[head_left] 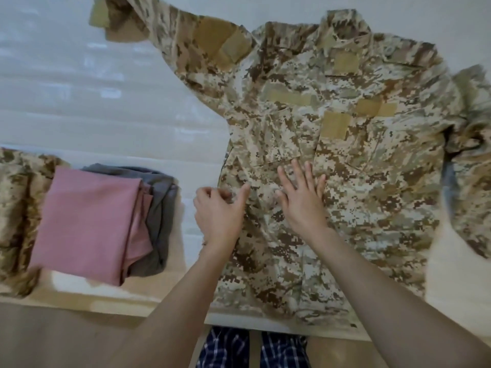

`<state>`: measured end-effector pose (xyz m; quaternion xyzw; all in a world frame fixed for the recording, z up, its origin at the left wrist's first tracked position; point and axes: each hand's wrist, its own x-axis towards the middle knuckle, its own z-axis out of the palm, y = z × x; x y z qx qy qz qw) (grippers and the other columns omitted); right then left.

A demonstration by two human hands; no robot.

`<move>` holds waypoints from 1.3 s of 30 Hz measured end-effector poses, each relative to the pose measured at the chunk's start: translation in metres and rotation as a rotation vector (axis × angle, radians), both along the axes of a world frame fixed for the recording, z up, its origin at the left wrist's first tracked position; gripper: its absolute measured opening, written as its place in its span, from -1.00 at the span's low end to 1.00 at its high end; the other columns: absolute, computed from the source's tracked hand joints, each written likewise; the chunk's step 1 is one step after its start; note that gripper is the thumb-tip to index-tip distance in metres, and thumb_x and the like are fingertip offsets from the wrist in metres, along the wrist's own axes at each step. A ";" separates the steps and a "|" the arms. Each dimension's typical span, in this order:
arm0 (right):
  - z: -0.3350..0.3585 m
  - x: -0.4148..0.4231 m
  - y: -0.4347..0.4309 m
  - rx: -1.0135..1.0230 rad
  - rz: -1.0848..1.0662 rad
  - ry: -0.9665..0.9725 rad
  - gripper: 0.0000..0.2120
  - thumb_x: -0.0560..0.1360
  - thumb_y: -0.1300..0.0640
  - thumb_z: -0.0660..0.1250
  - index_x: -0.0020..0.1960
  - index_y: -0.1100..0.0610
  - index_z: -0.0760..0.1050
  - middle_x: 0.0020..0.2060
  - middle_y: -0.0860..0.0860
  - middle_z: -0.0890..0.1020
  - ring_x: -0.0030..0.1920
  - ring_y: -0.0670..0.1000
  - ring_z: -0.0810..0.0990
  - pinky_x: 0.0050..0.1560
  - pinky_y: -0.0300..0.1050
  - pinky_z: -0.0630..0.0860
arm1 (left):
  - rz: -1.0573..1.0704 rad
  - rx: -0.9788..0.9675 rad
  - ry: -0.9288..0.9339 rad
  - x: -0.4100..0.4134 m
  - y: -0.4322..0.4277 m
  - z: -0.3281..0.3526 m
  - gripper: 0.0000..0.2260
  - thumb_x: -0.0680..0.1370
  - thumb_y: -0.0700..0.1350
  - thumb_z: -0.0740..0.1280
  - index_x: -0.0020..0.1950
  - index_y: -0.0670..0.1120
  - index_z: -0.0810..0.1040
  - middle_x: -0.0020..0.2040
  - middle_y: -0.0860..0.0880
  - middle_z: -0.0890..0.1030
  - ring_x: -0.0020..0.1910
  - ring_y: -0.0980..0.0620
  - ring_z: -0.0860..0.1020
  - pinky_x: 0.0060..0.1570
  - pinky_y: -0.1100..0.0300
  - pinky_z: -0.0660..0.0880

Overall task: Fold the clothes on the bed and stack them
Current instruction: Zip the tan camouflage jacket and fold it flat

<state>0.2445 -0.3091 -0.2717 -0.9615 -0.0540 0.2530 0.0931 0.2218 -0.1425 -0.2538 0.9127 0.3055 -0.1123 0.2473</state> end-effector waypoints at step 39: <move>0.039 -0.155 -0.114 -0.077 -1.495 -0.015 -0.31 0.46 -0.07 0.38 0.41 0.29 0.22 0.32 0.29 0.38 0.32 0.31 0.35 0.26 0.18 0.33 | 0.185 -0.689 0.223 -0.162 0.088 0.003 -0.81 0.57 0.00 0.28 -0.14 -0.10 0.53 -0.34 -0.06 0.54 -0.34 -0.03 0.52 -0.40 0.24 0.45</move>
